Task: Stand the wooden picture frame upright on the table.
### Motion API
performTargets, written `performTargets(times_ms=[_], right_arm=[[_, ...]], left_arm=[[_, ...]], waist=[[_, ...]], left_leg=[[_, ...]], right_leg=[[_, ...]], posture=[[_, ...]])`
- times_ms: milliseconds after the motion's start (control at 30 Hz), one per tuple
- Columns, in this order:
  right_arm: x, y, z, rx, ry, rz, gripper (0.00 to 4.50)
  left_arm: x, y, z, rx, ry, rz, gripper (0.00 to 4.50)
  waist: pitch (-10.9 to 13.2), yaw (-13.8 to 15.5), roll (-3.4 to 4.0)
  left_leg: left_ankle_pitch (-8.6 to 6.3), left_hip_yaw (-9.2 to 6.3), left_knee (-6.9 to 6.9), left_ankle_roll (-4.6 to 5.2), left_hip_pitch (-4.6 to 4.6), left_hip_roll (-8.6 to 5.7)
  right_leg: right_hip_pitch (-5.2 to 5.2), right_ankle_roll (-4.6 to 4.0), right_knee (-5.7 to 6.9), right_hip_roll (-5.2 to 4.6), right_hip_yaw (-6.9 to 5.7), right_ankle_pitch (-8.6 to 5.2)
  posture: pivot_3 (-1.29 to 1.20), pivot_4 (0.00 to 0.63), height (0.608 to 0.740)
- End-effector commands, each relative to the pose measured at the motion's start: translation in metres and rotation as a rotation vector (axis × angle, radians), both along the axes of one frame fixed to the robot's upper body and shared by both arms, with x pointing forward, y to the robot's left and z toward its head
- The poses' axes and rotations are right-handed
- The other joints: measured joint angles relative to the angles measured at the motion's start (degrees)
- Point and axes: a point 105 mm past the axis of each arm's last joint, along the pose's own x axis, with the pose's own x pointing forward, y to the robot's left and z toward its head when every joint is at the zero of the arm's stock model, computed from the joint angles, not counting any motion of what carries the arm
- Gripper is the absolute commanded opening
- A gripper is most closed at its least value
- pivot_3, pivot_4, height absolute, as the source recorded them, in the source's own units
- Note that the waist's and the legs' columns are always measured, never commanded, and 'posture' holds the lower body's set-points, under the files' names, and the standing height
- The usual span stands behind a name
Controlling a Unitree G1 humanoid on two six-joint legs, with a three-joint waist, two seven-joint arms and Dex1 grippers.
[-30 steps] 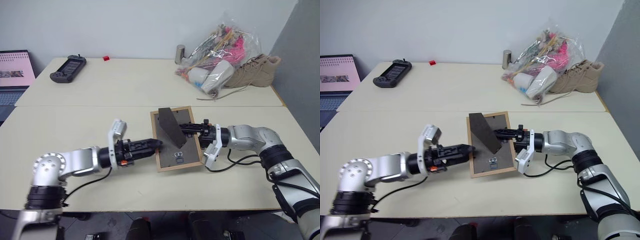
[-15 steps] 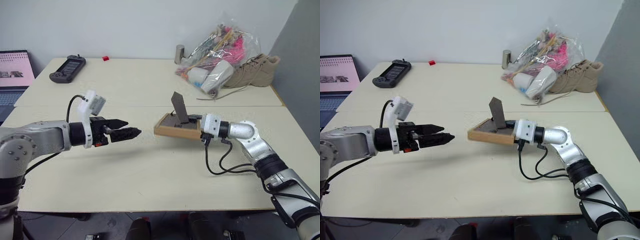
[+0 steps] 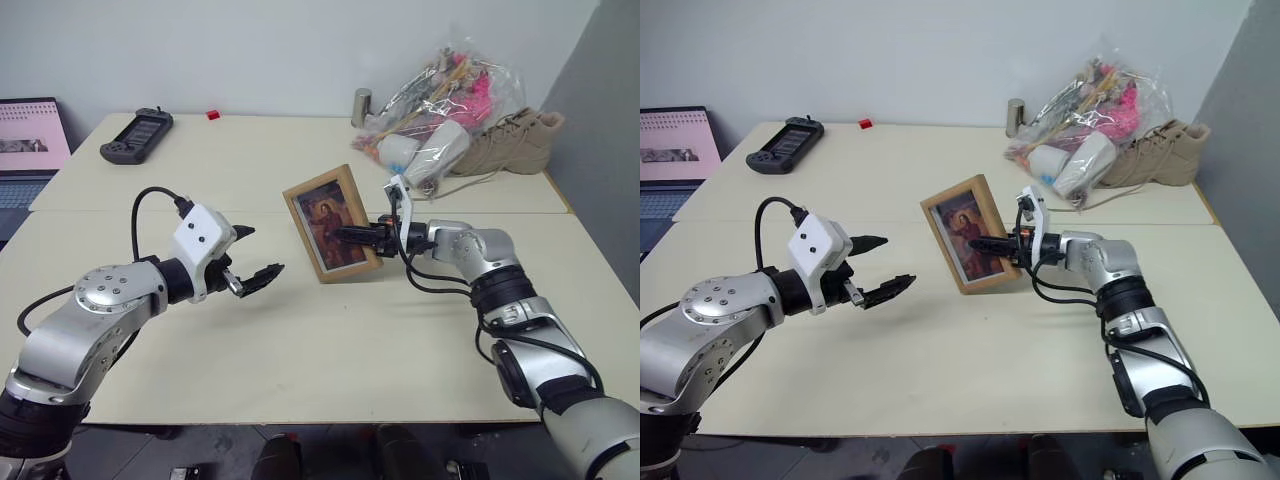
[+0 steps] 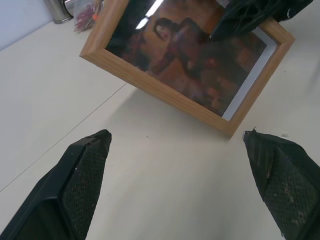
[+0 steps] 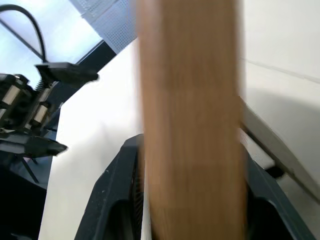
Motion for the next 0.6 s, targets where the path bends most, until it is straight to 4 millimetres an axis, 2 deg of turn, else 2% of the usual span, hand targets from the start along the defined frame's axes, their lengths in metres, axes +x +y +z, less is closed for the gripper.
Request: performTargets(times_ms=[33, 233, 400, 500, 600], right_arm=[[0.008, -0.007, -0.010, -0.018, -0.004, -0.063, 1.96], [-0.001, -0.014, -0.015, -0.075, -0.050, -0.014, 1.96], [-0.001, -0.018, -0.018, -0.078, -0.048, -0.029, 0.95], [-0.001, -0.020, -0.016, -0.062, -0.047, -0.043, 0.84], [-0.001, -0.017, -0.005, -0.006, -0.038, -0.046, 0.84]], left_arm=[[-0.005, 0.001, 0.011, 0.014, -0.056, 0.004, 4.50], [-0.002, 0.004, 0.012, 0.012, -0.055, 0.019, 4.50], [-0.001, 0.002, 0.010, 0.021, -0.050, 0.006, 4.50], [0.001, 0.003, 0.012, 0.020, -0.052, 0.006, 4.50], [0.003, 0.005, 0.014, 0.008, -0.047, 0.010, 4.50]], waist=[[0.0, -0.2, 0.00], [0.0, -0.2, 0.00], [0.0, -0.3, 0.00], [0.0, -0.2, 0.00], [0.0, -0.2, 0.00]], left_leg=[[0.00, 0.00, 0.00, 0.00, 0.02, 0.02], [0.00, -0.04, 0.02, 0.00, 0.04, 0.02], [0.00, -0.02, -0.01, 0.00, 0.02, 0.02], [0.00, -0.04, -0.02, 0.00, 0.01, 0.01], [0.00, -0.04, -0.02, 0.00, 0.00, 0.01]], right_leg=[[0.00, 0.00, 0.02, 0.02, 0.00, 0.00], [0.02, 0.01, 0.08, 0.03, -0.02, 0.00], [-0.01, 0.01, 0.04, 0.03, -0.01, 0.00], [-0.01, 0.01, 0.04, 0.03, -0.02, 0.00], [-0.01, 0.01, 0.03, 0.03, -0.03, 0.00]], posture=[[0.00, 0.150, 0.740], [0.00, 0.150, 0.740], [0.00, 0.150, 0.740], [0.00, 0.150, 0.740], [0.00, 0.150, 0.740]])
